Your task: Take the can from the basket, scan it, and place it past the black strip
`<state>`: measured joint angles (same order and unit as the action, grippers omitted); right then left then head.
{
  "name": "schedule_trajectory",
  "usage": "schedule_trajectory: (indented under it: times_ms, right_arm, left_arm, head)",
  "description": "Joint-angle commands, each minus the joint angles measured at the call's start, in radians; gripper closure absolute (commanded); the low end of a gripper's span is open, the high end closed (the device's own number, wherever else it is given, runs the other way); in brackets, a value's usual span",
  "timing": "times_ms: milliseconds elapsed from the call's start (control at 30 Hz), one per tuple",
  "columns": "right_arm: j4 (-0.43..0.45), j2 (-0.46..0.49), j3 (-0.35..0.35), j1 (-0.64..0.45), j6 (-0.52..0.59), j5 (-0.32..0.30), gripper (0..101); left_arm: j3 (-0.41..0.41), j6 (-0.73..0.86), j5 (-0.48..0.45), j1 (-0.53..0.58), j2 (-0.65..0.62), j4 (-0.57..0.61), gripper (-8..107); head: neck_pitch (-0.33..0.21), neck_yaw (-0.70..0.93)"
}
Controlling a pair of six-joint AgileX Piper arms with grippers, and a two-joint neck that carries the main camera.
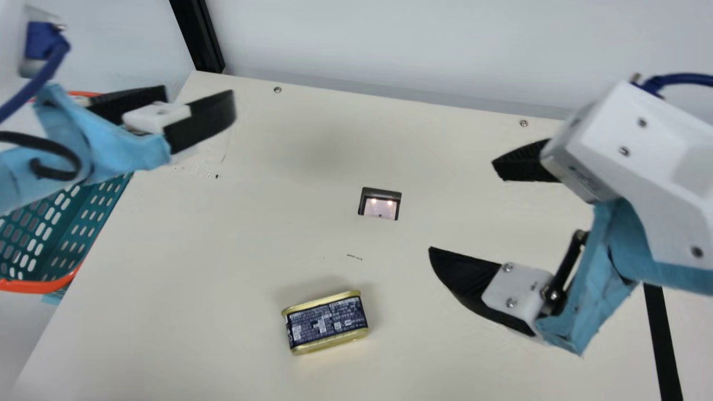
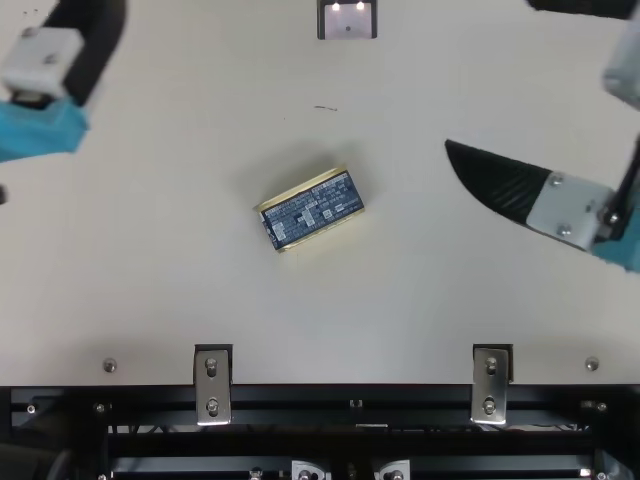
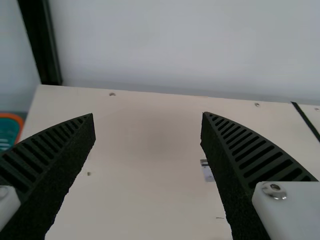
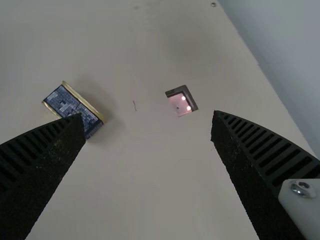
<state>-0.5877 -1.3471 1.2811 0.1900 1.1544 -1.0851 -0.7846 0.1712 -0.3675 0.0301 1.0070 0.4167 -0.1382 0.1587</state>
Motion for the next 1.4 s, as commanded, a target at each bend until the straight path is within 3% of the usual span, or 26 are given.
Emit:
schedule_trajectory:
  times_ms: [0,200,300,700,1367]
  right_arm:
    - [0.012,-0.060,0.076,0.026,0.012,-0.050,0]
    - [0.054,-0.168,0.196,0.116,0.031,-0.133,0]
    - [0.082,-0.214,0.216,0.185,0.035,-0.135,0]
    - [0.196,-0.335,0.225,0.393,0.037,-0.135,0]
    - [0.428,-0.427,0.240,0.581,0.063,-0.135,0]
  left_arm:
    - [0.027,0.014,0.012,-0.047,-0.037,-0.008,9]
    - [0.113,0.050,0.054,-0.140,-0.127,-0.046,9]
    - [0.119,0.052,0.058,-0.144,-0.132,-0.052,9]
    - [0.128,0.052,0.058,-0.152,-0.142,-0.054,9]
    - [0.128,0.052,0.058,-0.152,-0.142,-0.054,9]
  head:
    - [-0.009,-0.002]
    - [-0.009,-0.002]
    - [-0.009,-0.002]
    - [-0.009,-0.002]
    - [-0.009,-0.002]
